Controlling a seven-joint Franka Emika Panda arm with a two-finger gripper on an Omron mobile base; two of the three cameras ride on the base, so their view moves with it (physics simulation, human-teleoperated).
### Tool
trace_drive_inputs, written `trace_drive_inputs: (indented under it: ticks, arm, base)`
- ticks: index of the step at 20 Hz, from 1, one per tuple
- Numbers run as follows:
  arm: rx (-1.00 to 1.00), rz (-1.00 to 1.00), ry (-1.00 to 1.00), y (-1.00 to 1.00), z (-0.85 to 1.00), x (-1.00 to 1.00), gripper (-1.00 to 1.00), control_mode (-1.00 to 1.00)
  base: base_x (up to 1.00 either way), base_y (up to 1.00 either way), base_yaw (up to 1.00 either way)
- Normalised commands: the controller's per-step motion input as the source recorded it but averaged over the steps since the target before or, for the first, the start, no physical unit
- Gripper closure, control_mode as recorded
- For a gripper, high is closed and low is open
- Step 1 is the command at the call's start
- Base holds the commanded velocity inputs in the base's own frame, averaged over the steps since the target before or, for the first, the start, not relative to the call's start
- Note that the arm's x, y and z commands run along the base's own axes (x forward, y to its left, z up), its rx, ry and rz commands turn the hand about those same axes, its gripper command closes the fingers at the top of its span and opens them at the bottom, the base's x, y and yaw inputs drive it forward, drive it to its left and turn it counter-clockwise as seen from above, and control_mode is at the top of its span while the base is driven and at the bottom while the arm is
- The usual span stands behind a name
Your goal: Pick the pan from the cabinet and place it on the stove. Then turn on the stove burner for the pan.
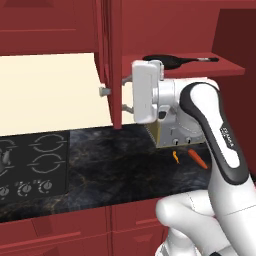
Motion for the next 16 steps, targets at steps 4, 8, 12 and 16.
trace_drive_inputs:
  ticks: [4, 8, 12, 16]
  arm:
    - [-0.04, -0.01, -0.12, -0.19, 0.0, -0.07, -1.0, -1.0]
    - [-0.09, -0.21, -0.2, -0.35, 0.02, -0.2, -1.0, -1.0]
    - [-0.08, -0.43, -0.13, -0.33, 0.01, -0.07, -1.0, -1.0]
    - [-0.09, -0.51, -0.02, -0.25, 0.08, 0.07, -1.0, -1.0]
  base:
    - [0.0, 0.0, 0.0]
    - [0.0, 0.0, 0.0]
    - [0.0, 0.0, 0.0]
    - [0.0, 0.0, 0.0]
